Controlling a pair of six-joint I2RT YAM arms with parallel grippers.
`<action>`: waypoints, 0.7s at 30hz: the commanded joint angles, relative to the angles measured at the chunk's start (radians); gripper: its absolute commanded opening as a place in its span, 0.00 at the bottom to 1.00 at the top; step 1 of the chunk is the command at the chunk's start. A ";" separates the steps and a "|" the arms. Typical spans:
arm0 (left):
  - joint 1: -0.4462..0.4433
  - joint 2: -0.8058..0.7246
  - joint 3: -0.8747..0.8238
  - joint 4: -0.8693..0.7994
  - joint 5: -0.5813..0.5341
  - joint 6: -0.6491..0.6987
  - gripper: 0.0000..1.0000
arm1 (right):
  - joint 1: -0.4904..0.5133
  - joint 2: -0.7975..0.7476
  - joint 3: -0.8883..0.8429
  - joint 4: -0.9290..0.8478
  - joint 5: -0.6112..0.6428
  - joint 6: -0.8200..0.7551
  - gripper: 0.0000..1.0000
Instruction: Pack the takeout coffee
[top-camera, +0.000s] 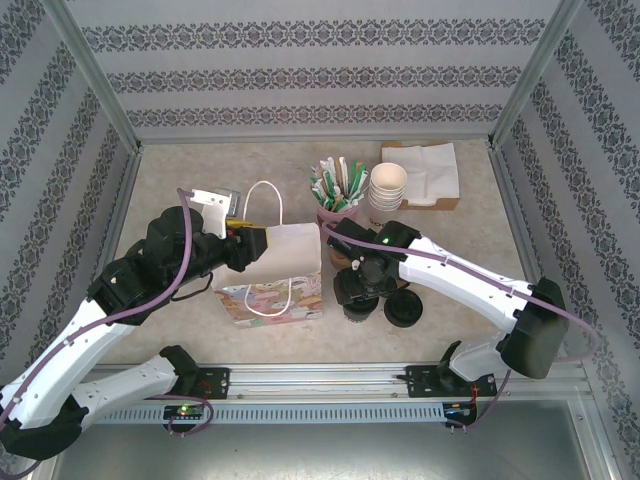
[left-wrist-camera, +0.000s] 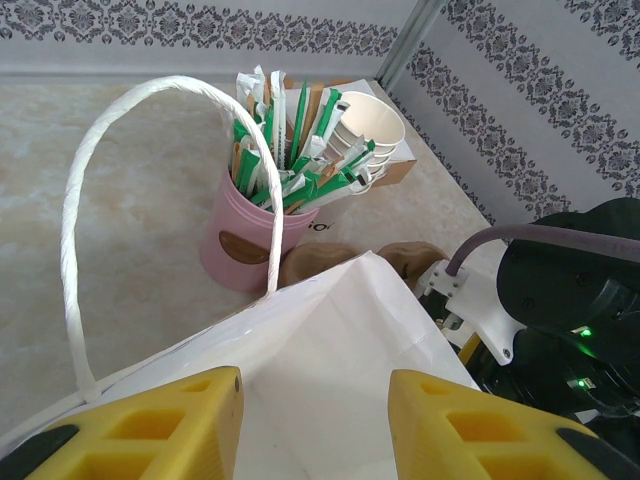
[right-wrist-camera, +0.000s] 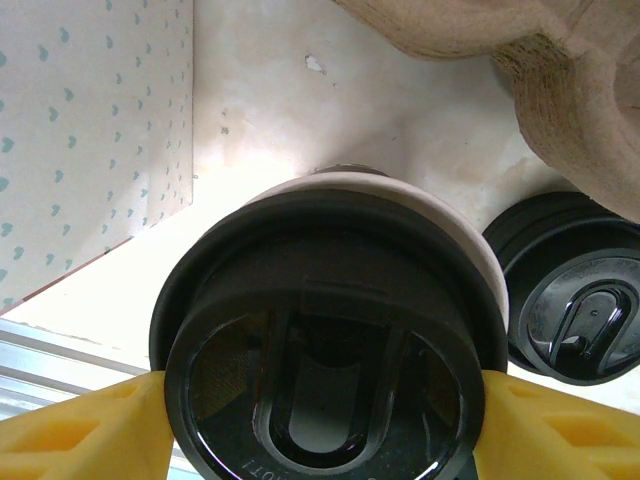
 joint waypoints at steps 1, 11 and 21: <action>-0.015 -0.009 -0.006 -0.014 -0.010 0.007 0.43 | 0.010 0.014 -0.020 -0.008 0.029 -0.004 0.72; -0.015 -0.008 -0.008 -0.009 -0.007 0.006 0.43 | 0.010 0.019 -0.041 0.015 0.030 0.001 0.73; -0.015 -0.006 -0.010 -0.009 -0.006 0.004 0.43 | 0.014 0.000 -0.050 0.010 0.075 0.007 0.72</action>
